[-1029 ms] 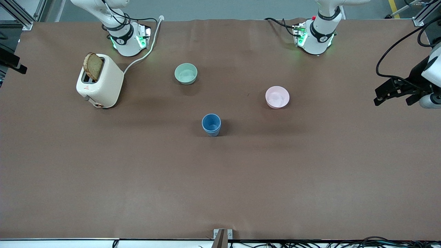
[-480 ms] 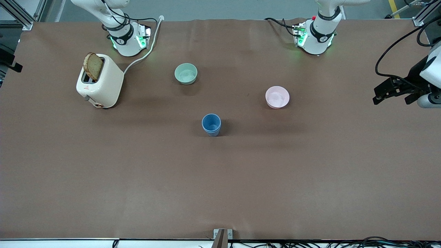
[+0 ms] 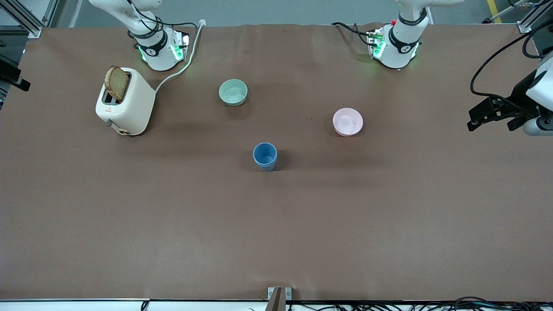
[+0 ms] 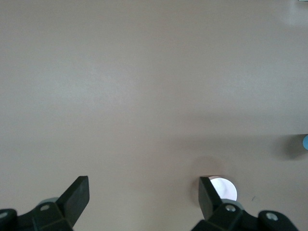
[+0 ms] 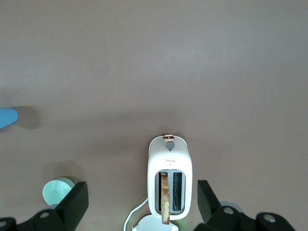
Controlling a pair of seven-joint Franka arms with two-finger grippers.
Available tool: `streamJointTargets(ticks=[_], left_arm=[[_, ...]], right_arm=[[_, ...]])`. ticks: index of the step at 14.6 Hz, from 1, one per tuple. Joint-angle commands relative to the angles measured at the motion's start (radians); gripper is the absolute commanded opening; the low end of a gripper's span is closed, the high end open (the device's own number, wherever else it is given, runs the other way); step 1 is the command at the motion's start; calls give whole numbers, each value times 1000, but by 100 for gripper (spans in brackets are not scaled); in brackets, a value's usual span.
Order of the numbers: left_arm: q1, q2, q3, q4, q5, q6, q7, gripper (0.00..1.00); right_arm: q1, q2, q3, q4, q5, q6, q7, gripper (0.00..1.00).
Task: Stack blue cups with both arms
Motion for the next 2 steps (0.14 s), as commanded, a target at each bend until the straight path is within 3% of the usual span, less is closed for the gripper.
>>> streamJointTargets(ticks=[1,2], left_arm=[[0,-3,-3,12,8,-17,-1,100],[0,-3,-3,12,8,-17,-1,100]], right_arm=[[-11,-5,14,5,-11,7,-9,100],[-9,-3,14,5,-11,9,-9,100]])
